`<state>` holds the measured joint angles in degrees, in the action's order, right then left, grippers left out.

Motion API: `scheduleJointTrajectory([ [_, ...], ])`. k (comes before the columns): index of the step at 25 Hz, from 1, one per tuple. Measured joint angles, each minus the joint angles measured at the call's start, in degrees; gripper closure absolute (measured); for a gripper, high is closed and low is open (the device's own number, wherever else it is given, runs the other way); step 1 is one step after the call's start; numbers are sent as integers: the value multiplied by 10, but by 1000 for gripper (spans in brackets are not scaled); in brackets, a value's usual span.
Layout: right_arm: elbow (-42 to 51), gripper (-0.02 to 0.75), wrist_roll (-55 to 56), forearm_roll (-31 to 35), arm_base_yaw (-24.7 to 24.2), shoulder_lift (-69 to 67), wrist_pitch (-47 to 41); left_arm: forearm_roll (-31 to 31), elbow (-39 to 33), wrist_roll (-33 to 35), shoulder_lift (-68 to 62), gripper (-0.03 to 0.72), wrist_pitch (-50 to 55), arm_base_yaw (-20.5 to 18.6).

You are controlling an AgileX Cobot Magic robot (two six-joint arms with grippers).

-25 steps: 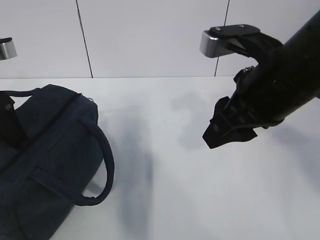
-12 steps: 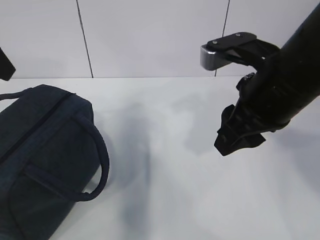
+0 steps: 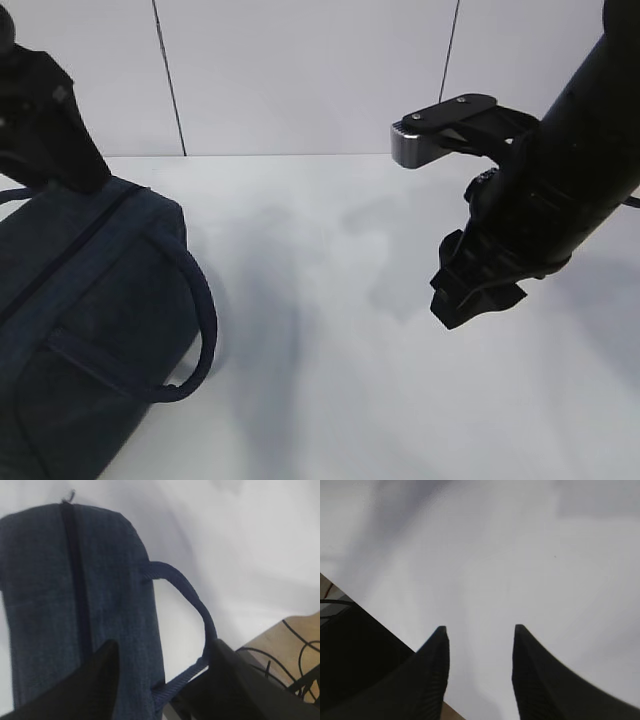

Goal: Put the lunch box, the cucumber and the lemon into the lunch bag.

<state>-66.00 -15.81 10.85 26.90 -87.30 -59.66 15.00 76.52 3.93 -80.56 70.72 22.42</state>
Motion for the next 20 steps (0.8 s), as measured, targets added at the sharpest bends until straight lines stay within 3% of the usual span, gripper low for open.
scheduleJointTrajectory([
  [11,0,436,1,0,0,0,-1,-39,-9,-24,-55,256,0,44],
  [20,0,436,1,0,0,0,-3,-55,-9,-29,-105,256,-1,45],
])
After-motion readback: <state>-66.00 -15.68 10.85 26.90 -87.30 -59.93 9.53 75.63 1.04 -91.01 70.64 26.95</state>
